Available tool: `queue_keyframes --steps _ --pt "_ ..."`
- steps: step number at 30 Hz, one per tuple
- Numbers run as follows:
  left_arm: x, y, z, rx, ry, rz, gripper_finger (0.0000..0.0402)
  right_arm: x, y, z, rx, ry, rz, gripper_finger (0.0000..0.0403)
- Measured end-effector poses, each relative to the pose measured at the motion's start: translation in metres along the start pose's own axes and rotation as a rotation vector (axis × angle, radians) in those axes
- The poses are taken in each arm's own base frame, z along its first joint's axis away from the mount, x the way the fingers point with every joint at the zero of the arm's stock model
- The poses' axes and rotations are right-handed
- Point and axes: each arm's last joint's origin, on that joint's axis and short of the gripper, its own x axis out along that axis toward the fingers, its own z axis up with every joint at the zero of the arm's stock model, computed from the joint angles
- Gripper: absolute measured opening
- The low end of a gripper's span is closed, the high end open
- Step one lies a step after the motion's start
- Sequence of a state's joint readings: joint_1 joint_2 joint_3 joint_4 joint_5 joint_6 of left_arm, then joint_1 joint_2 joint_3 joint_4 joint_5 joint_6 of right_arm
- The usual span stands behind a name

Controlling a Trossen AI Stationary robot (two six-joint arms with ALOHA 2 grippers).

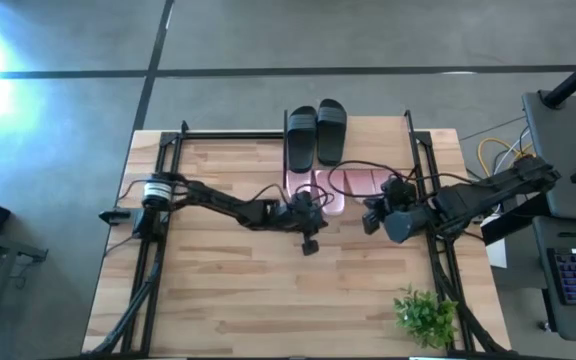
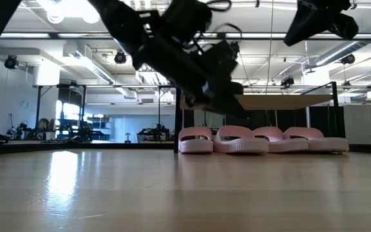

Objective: Pick and place slides into the shelf
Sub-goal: Adjust the pink slides under the shelf

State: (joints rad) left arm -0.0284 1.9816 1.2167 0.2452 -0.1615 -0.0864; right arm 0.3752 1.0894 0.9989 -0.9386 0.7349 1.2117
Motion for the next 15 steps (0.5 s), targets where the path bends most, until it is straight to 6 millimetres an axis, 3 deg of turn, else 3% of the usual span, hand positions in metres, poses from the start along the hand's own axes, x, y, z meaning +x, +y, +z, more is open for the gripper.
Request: queue_keyframes --steps 9,15 --pt "0.048 -0.007 0.010 0.082 0.042 0.035 0.0000 -0.005 -0.009 0.001 -0.014 0.018 -0.021 0.0028" --pt "0.071 0.011 0.005 0.112 0.193 0.102 0.0000 -0.005 -0.009 0.000 -0.023 0.028 -0.024 0.0028"
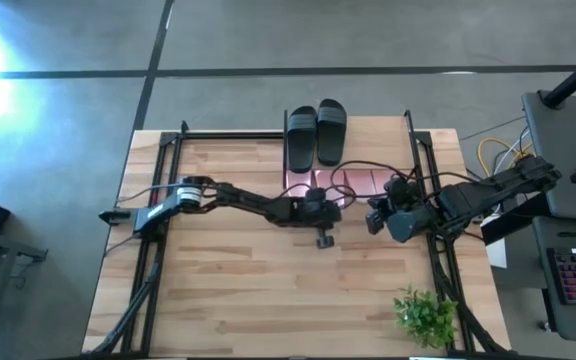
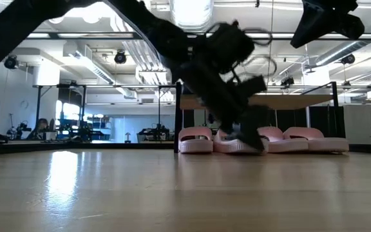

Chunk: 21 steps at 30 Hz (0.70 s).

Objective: Pick and place slides into the shelf
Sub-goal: Adjust the pink slides under the shelf, then return to Home Position

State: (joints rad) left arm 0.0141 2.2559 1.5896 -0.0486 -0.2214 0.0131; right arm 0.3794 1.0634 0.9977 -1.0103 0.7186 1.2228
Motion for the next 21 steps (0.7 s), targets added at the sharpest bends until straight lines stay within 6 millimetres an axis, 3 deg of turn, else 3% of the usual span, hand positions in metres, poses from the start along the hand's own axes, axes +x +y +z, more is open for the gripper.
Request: queue_keyframes --steps 6,12,16,21 --pt "-0.002 0.032 0.000 -0.104 0.040 0.224 0.0000 0.000 -0.001 0.000 -0.009 0.003 -0.008 0.0028" --pt "-0.002 0.049 0.002 -0.126 0.044 0.192 0.0000 0.000 -0.003 -0.001 -0.022 0.007 -0.025 0.0028" --pt "-0.009 0.041 0.006 -0.127 0.042 0.128 0.0000 0.000 -0.004 -0.002 -0.029 0.035 -0.029 0.0028" --pt "-0.036 0.005 0.010 -0.101 0.117 0.089 0.0000 -0.001 -0.005 -0.004 -0.041 0.081 -0.030 0.0028"
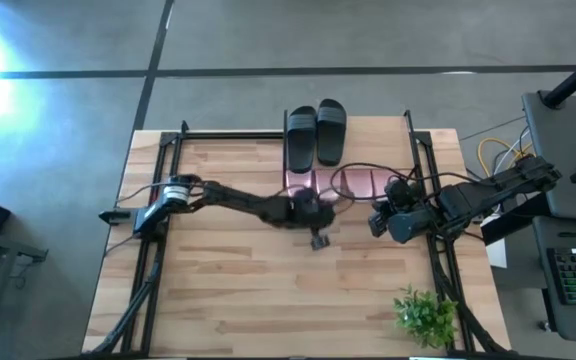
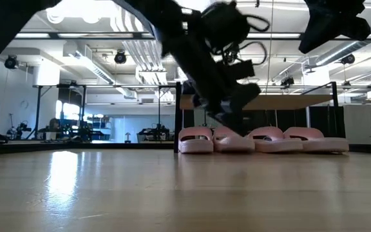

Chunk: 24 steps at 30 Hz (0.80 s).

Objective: Pick and place slides into the shelf
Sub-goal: Return to Home Position

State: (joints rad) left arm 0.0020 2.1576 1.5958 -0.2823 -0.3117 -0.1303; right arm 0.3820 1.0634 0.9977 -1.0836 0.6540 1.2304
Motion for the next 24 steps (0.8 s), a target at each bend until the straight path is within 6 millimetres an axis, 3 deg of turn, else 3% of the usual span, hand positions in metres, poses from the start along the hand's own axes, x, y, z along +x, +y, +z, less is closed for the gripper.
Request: queue_keyframes --steps 6,12,17,24 --pt "-0.022 -0.008 -0.017 -0.082 0.069 0.040 0.0000 0.000 -0.001 -0.001 -0.011 0.008 -0.010 0.0028" --pt "-0.043 -0.005 -0.011 -0.131 0.025 -0.008 0.0000 0.001 -0.012 -0.010 0.043 0.139 -0.091 0.0028" --pt "-0.084 0.007 0.002 -0.191 -0.047 -0.033 0.0000 0.021 -0.025 -0.037 0.081 0.351 -0.180 0.0028" --pt "-0.145 0.029 -0.003 -0.284 -0.131 -0.063 0.0000 0.051 -0.046 -0.069 0.218 0.392 -0.314 0.0028"
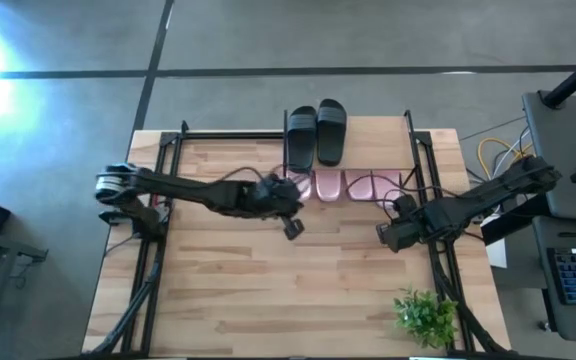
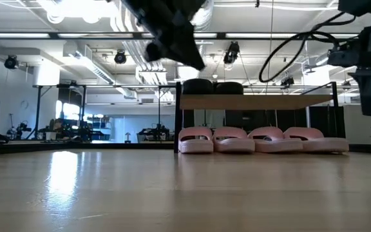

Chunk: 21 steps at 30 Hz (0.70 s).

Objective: Pick and place slides into the shelf
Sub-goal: Return to Home Position

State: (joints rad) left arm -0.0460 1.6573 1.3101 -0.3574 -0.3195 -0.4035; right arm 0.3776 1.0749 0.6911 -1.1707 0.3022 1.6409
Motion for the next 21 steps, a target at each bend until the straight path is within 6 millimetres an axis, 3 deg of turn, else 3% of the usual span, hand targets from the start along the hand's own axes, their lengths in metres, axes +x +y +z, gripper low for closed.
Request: queue_keyframes --steps 4,9,21 --pt "-0.029 0.014 -0.008 -0.021 -0.035 0.003 0.0000 0.005 0.005 0.004 -0.004 -0.050 0.004 0.0028" --pt "-0.051 0.029 -0.023 -0.054 -0.048 0.023 0.0000 0.020 0.006 0.008 0.061 -0.061 -0.079 0.0028" --pt "-0.066 0.048 -0.052 -0.115 -0.042 0.069 0.0000 0.061 0.019 0.014 0.175 -0.095 -0.285 0.0028"
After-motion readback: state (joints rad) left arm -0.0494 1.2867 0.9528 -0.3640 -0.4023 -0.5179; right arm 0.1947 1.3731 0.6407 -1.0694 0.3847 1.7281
